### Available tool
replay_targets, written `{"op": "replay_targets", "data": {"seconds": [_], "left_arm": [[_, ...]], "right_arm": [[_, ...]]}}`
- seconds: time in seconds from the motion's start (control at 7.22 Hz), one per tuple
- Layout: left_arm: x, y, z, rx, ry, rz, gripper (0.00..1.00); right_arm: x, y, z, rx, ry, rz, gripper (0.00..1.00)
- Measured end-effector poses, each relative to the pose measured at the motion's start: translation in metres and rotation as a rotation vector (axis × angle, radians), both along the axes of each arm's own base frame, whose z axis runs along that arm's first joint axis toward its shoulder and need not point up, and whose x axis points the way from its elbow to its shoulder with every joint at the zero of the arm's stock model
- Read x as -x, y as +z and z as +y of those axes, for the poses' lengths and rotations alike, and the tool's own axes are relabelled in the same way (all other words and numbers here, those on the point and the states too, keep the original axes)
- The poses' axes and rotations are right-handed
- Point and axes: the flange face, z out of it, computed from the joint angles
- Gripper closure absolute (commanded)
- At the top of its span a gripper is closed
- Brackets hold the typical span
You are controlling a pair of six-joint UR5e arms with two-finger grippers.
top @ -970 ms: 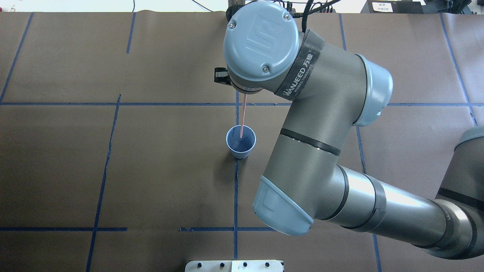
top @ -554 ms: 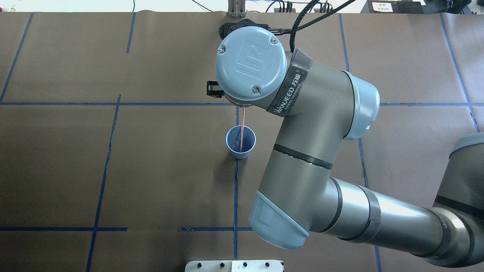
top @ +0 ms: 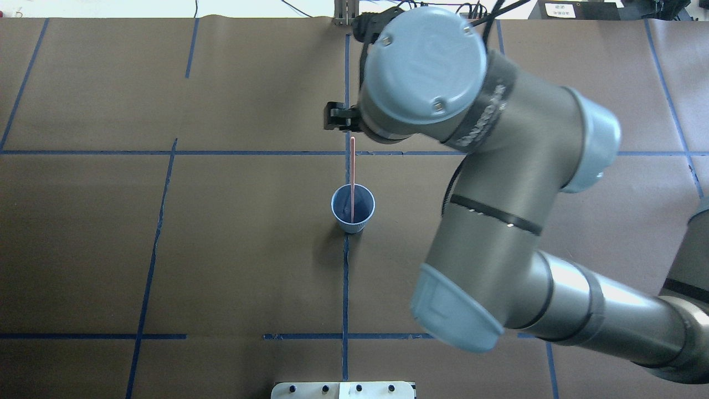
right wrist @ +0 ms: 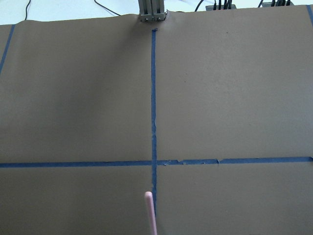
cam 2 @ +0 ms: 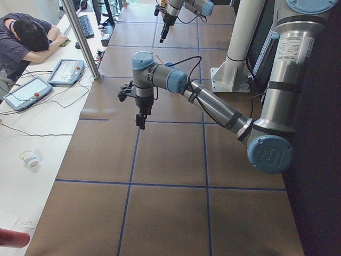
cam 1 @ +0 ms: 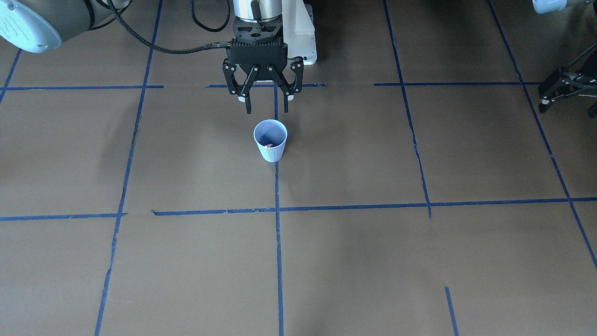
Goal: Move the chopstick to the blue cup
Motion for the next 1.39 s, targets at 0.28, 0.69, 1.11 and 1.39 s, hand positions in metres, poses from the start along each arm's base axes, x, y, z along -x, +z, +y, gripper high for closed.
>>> {"op": "replay_targets", "data": {"seconds": [0.28,0.69,1.11,1.39], "left_arm": [[0.03,0.027,-0.01,0.013,0.01,0.011,0.0],[0.083,0.111,-0.023,0.056,0.085,0.06,0.0],[0.109,0.186,0.005,0.077,0.114,0.072,0.0],[0.112,0.208,0.024,0.102,0.11,0.076,0.0]], "right_arm": [[-0.086,0.058,-0.026,-0.023,-0.116,0.04,0.0],[-0.23,0.194,-0.08,-0.031,-0.352,0.137,0.0],[-0.362,0.345,-0.082,0.009,-0.399,0.109,0.0],[-0.404,0.437,-0.076,0.05,-0.398,0.036,0.0]]}}
